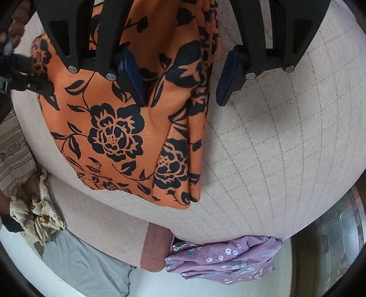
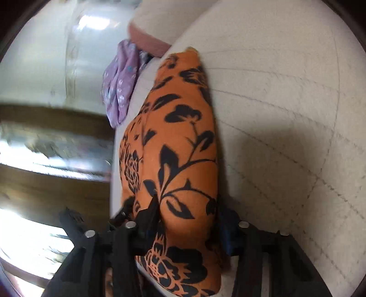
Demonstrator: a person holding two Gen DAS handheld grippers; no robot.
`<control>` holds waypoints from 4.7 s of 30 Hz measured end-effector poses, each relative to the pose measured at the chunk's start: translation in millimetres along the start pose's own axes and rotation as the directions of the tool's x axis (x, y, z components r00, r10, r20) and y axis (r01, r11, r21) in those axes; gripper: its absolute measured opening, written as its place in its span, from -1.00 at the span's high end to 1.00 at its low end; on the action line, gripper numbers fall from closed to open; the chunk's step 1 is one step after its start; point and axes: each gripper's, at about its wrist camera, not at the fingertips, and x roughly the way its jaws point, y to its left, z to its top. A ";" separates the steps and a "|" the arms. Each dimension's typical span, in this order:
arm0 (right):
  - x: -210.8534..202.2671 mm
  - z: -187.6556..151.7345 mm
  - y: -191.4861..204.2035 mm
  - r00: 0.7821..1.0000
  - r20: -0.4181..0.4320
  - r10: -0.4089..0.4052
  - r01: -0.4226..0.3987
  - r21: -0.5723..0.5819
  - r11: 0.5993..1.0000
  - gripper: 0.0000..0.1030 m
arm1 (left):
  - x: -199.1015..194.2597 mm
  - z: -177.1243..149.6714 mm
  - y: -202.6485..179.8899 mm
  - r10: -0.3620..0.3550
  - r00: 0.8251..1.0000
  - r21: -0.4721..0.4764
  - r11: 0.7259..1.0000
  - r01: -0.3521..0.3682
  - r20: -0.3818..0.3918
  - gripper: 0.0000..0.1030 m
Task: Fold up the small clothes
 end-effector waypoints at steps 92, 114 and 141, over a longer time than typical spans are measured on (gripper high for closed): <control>-16.5 -1.9 51.7 0.999 0.044 0.007 0.002 -0.214 0.977 -0.30 | -62.5 35.6 -3.2 -0.181 0.983 -0.015 0.983 0.181 -0.021 -0.12; -125.9 -110.3 -12.8 0.960 0.277 -0.028 0.073 -0.153 0.986 -0.43 | -119.4 -80.2 -35.3 -0.092 0.995 0.024 0.995 0.093 -0.034 -0.31; -100.6 -114.6 -7.9 0.976 0.208 -0.069 0.104 -0.161 0.981 -0.43 | -108.1 -34.7 -3.0 -0.166 0.984 -0.099 0.980 0.171 0.064 -0.32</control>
